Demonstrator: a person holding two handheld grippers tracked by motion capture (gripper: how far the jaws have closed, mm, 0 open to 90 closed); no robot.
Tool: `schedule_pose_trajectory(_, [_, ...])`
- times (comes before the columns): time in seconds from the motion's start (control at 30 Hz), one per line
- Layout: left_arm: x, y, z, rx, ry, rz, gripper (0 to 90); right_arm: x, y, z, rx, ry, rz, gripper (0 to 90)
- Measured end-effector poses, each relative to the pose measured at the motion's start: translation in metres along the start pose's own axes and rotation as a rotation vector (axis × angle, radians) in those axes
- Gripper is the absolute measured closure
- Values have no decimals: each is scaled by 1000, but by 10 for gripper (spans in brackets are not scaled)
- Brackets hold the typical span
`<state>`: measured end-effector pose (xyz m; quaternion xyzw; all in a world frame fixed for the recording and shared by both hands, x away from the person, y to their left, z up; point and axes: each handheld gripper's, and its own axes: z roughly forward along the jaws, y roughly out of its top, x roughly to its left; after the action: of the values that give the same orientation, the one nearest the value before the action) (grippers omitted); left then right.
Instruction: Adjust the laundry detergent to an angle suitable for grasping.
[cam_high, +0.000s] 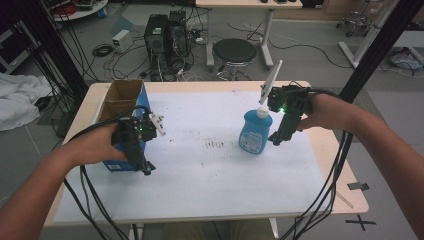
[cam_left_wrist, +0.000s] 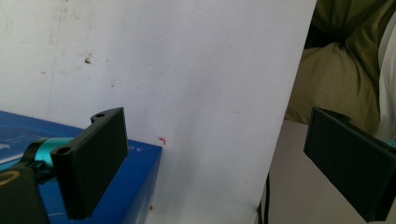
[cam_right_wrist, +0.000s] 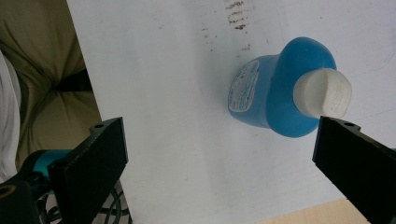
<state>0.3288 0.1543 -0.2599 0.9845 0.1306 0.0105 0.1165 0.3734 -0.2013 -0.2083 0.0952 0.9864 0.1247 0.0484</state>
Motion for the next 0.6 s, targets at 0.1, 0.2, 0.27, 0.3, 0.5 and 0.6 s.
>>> schedule_pose_trajectory(0.1, [2, 1, -1, 2, 2, 3, 65, 0, -1, -1, 2, 0, 1, 22])
schedule_pose_trajectory(0.2, [4, 2, -1, -6, 2, -5, 65, -1, -3, -1, 1, 0, 2, 22])
schedule_pose_trajectory(0.27, [4, 2, -1, -5, 4, -6, 65, -1, -4, -1, 4, 0, 0, 22])
schedule_pose_trajectory(0.3, [4, 2, -1, -7, 6, -15, 64, -1, -5, -1, 2, 0, 0, 22])
schedule_pose_trajectory(0.5, [3, 4, -1, -3, 10, -17, 65, -4, -8, -2, -2, -11, 9, 22])
schedule_pose_trajectory(0.6, [3, 5, -1, -4, 13, -16, 65, -4, -10, -3, -7, -9, 6, 22])
